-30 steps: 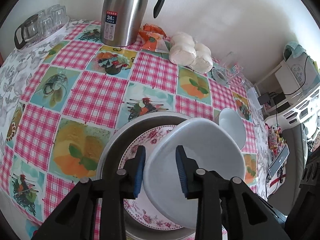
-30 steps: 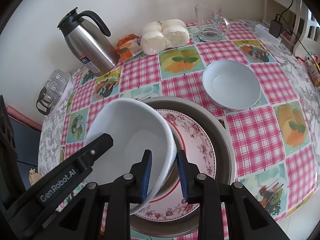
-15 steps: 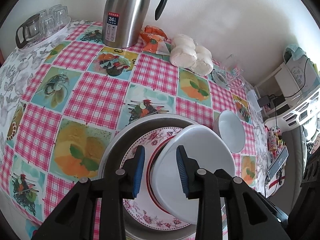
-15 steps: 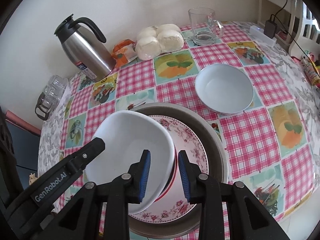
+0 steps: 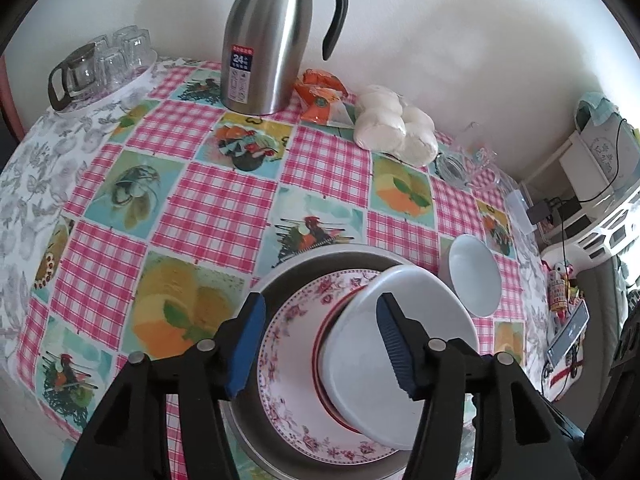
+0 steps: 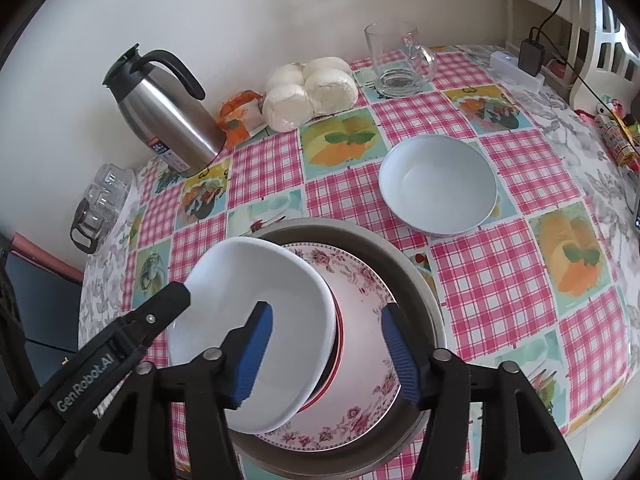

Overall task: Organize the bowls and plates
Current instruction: 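Open both grippers to release the white bowl in the stack, then move both grippers toward the pale blue bowl on the tablecloth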

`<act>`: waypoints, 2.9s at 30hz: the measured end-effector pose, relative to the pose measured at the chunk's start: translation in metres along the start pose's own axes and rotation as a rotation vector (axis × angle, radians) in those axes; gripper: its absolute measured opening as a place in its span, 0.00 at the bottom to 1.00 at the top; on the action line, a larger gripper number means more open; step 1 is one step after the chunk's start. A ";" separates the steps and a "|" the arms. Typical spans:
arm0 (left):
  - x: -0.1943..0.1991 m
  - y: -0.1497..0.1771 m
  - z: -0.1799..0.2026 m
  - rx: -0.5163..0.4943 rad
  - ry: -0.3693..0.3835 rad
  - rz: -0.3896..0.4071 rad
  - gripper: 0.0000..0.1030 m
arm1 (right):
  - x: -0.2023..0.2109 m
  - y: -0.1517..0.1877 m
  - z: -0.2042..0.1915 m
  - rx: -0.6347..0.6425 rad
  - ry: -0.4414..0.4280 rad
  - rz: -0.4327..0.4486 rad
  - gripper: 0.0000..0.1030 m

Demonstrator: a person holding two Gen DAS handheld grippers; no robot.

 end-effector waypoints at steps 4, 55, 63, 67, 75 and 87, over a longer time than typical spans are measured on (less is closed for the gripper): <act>0.001 -0.001 -0.003 0.002 -0.028 0.012 0.63 | -0.001 -0.001 0.002 -0.004 0.010 0.004 0.67; 0.018 0.011 0.080 -0.062 -0.097 0.138 0.90 | 0.032 -0.027 0.135 -0.149 0.100 0.155 1.00; 0.004 0.018 0.143 -0.194 -0.061 0.123 0.90 | 0.038 -0.028 0.170 -0.196 0.119 0.165 1.00; -0.010 0.020 0.169 -0.253 -0.060 0.106 0.90 | 0.039 -0.028 0.190 -0.236 0.124 0.165 1.00; -0.040 0.014 0.197 -0.272 -0.084 0.070 0.90 | 0.031 -0.033 0.221 -0.292 0.149 0.177 1.00; -0.087 -0.005 0.206 -0.254 -0.098 0.033 0.78 | -0.009 -0.055 0.210 -0.206 0.097 0.188 0.94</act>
Point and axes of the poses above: each gripper's, at about its wrist camera, not at the fingertips, and x roughly against the way its jaws point, z to its right, y to its underside, the point moved 5 cm from there along -x, roughly the way its jaws point, and after that the axes turned 3 degrees about -z, right-handed, at the moved point
